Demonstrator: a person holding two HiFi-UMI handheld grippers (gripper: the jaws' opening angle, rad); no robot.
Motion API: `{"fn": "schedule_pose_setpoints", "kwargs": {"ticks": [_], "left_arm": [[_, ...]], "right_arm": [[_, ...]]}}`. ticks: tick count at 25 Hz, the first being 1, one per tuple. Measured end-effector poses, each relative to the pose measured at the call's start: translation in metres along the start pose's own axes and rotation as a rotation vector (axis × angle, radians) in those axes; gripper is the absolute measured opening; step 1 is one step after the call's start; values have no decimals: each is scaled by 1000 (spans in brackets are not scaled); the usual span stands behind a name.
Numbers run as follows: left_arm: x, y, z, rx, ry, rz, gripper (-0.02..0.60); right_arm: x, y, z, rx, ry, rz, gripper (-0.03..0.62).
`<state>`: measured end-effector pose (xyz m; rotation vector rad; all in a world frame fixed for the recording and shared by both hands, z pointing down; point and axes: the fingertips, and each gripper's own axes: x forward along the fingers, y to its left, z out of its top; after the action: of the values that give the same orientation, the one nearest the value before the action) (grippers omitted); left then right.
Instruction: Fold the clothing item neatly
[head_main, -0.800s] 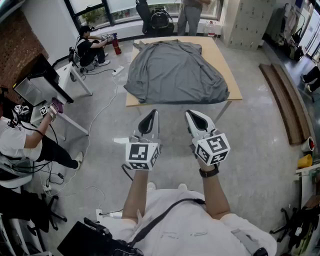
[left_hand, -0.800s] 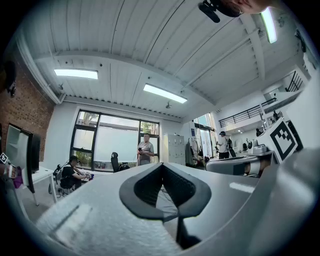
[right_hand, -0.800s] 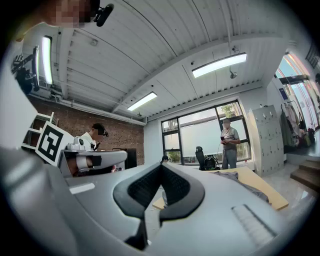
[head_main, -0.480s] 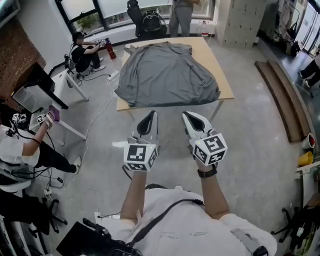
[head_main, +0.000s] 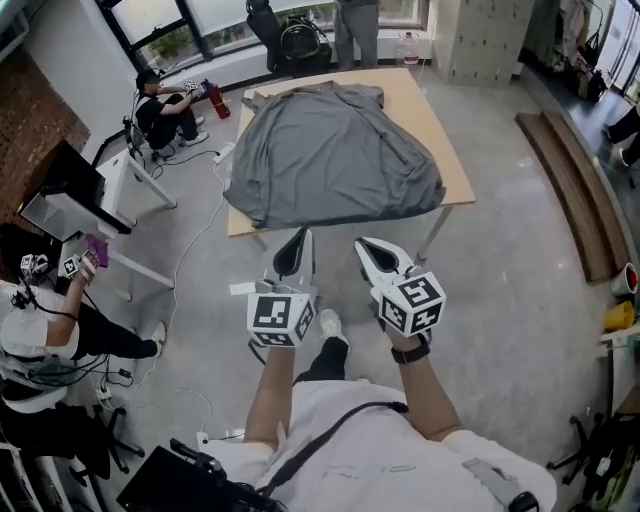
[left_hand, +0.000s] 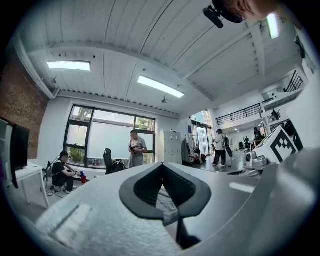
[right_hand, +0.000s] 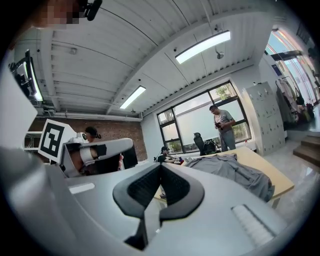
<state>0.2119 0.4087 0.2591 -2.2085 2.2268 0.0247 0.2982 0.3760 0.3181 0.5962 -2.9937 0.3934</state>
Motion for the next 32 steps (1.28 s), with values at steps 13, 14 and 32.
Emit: {"fn": "schedule_pose_setpoints", "kwargs": {"ticks": [13, 14, 32], "left_arm": [[135, 155, -4, 15, -40, 89, 0], [140, 170, -4, 24, -41, 109, 0], [150, 364, -173, -254, 270, 541, 0]], "right_arm": [[197, -53, 52, -107, 37, 74, 6], [215, -54, 53, -111, 50, 88, 6], [428, -60, -37, -61, 328, 393, 6]]}}
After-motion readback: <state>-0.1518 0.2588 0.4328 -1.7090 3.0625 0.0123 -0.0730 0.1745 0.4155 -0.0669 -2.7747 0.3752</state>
